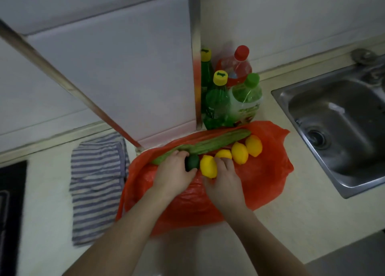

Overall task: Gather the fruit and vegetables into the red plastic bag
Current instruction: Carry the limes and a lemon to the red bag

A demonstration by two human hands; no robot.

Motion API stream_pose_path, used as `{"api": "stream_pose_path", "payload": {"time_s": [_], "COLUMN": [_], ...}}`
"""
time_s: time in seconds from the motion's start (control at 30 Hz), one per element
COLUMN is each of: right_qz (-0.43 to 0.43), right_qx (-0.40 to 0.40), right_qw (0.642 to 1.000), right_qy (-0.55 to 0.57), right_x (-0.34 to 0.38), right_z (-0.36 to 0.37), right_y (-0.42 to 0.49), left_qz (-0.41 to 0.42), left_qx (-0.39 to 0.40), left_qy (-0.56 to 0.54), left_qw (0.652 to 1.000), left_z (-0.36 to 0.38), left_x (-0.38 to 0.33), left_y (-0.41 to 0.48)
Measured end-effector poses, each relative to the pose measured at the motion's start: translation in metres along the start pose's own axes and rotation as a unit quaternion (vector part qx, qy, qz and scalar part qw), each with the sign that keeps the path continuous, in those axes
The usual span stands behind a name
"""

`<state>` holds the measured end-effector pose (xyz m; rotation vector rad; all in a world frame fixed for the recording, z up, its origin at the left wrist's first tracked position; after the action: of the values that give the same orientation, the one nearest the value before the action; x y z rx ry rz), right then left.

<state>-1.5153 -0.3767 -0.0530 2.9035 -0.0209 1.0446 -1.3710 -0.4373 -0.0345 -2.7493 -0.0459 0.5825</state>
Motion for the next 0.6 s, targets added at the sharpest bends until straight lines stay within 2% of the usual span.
{"api": "stream_pose_path", "payload": {"time_s": [0.6], "right_qz": [0.025], "right_qx": [0.017], "right_qw": [0.999], "right_qy": [-0.041], "right_x": [-0.007], "right_z": [0.010], "right_y": [-0.011], "left_qz": [0.015], "left_qx": [0.001], "left_qy": [-0.002], "left_qw": [1.000], "left_z": [0.014], "left_x": [0.015], "left_y": [-0.004]}}
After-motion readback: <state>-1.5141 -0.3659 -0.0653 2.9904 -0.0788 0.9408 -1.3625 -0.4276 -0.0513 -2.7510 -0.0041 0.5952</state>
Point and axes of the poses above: each hand's wrist, its own y-axis towards the middle knuckle, its own z-axis out of the palm, x = y × z, the point moved 3 cm from there along y, towards the middle knuckle, and after that the axes turned 11 degrees about -z, right-handed, at the moved point
